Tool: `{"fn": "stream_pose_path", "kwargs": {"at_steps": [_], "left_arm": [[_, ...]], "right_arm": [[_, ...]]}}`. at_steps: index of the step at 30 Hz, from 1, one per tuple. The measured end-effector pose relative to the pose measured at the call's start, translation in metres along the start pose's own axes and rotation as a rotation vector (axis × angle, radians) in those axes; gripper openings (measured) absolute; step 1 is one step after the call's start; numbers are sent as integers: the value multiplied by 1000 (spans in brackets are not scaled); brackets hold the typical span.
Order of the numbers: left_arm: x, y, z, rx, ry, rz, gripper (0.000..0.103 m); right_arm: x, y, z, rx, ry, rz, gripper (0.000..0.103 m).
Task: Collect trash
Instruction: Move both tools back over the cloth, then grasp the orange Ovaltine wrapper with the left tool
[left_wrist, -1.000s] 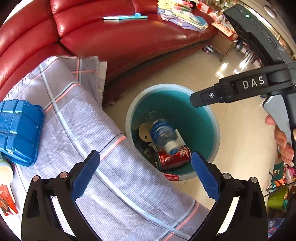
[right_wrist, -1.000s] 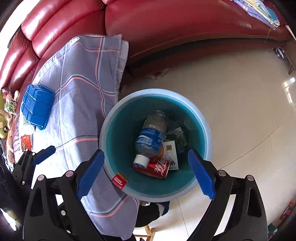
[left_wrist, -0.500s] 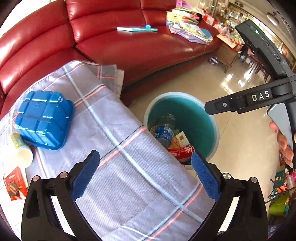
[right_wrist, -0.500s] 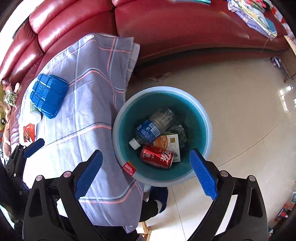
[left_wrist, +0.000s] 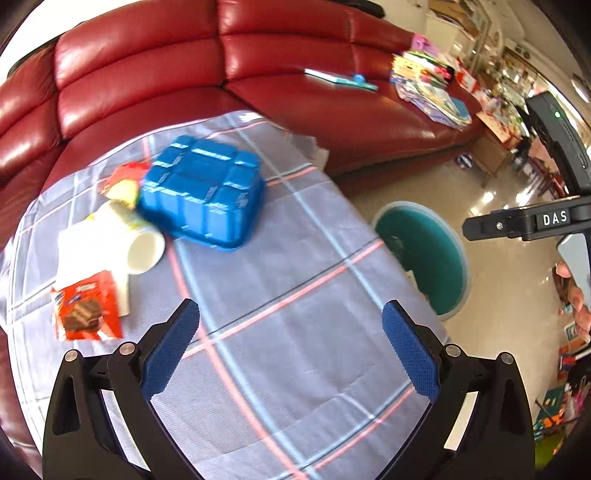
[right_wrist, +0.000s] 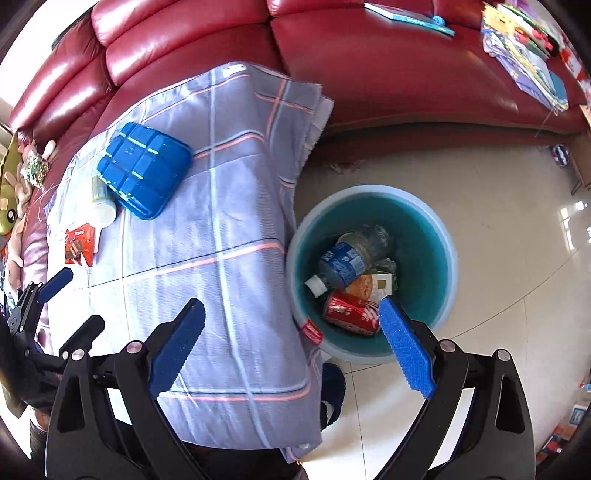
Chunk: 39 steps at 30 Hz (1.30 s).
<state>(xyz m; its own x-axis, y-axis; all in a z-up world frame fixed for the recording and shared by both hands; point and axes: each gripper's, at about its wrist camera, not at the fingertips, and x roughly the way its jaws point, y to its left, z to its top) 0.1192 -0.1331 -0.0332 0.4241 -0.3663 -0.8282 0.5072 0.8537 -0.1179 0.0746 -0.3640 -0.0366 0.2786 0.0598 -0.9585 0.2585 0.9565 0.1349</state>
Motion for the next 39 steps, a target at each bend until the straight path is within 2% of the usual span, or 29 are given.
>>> {"fn": "stream_pose_path", "kwargs": {"at_steps": [12, 19, 27, 32, 38, 39], "left_arm": [[-19, 138, -35, -196, 11, 140, 99], [-20, 195, -54, -295, 14, 176, 99], [1, 221, -47, -311, 33, 180, 99], [18, 227, -36, -315, 43, 145, 99], [37, 226, -32, -304, 42, 136, 99], [37, 226, -32, -306, 32, 133, 95]], "right_arm": [[24, 106, 23, -147, 28, 51, 91], [40, 160, 36, -217, 51, 63, 91], [52, 200, 49, -253, 71, 69, 91], [54, 210, 56, -258, 73, 70, 91], [62, 217, 62, -246, 87, 77, 91], [63, 217, 63, -241, 90, 82, 91]]}}
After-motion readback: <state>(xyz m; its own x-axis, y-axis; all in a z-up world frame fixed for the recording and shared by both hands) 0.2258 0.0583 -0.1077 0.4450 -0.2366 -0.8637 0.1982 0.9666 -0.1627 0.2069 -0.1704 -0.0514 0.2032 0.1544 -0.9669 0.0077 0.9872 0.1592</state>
